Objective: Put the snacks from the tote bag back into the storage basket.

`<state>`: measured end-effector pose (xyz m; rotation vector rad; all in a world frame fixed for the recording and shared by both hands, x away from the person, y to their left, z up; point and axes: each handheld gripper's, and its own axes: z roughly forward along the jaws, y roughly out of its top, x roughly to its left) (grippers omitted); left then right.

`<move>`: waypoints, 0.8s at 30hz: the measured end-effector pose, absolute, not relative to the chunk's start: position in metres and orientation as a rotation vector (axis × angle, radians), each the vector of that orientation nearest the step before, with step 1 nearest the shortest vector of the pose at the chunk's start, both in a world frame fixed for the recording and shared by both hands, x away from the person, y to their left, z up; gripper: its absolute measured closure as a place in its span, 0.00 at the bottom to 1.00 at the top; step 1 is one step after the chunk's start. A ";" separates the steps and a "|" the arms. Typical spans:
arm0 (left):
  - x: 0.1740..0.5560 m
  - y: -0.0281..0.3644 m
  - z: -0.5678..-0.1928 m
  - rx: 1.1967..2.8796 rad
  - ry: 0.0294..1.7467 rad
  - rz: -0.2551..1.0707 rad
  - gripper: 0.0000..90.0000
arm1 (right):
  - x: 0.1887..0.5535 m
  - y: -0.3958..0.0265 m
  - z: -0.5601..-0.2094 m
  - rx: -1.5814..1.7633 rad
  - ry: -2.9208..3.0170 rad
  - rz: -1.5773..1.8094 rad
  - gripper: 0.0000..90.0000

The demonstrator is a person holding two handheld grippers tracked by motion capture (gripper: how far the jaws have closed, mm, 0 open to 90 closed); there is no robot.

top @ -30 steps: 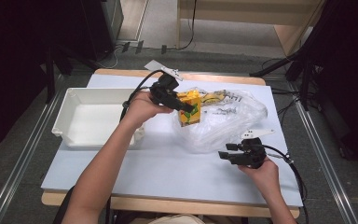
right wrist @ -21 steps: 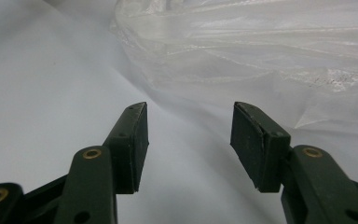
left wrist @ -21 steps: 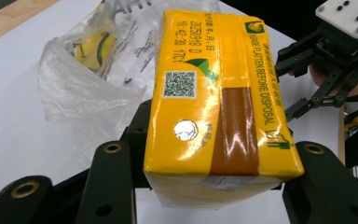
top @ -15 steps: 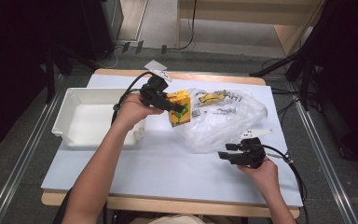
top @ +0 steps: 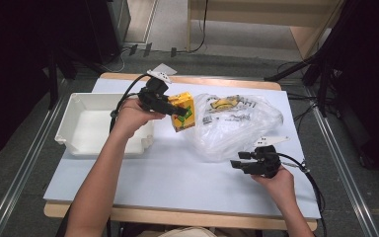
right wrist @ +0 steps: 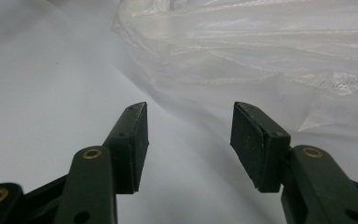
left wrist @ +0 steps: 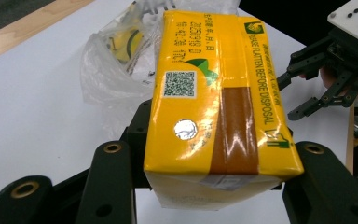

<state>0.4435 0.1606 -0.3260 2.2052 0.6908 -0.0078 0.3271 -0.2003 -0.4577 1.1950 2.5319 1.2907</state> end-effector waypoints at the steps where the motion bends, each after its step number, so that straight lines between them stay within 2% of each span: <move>1: 0.444 0.163 -0.326 2.202 0.692 -0.006 0.58 | 0.327 -0.200 -0.458 1.195 2.530 1.290 0.52; 24: 0.442 0.199 -0.318 2.155 0.774 0.034 0.58 | 0.326 -0.199 -0.459 1.162 2.542 1.285 0.52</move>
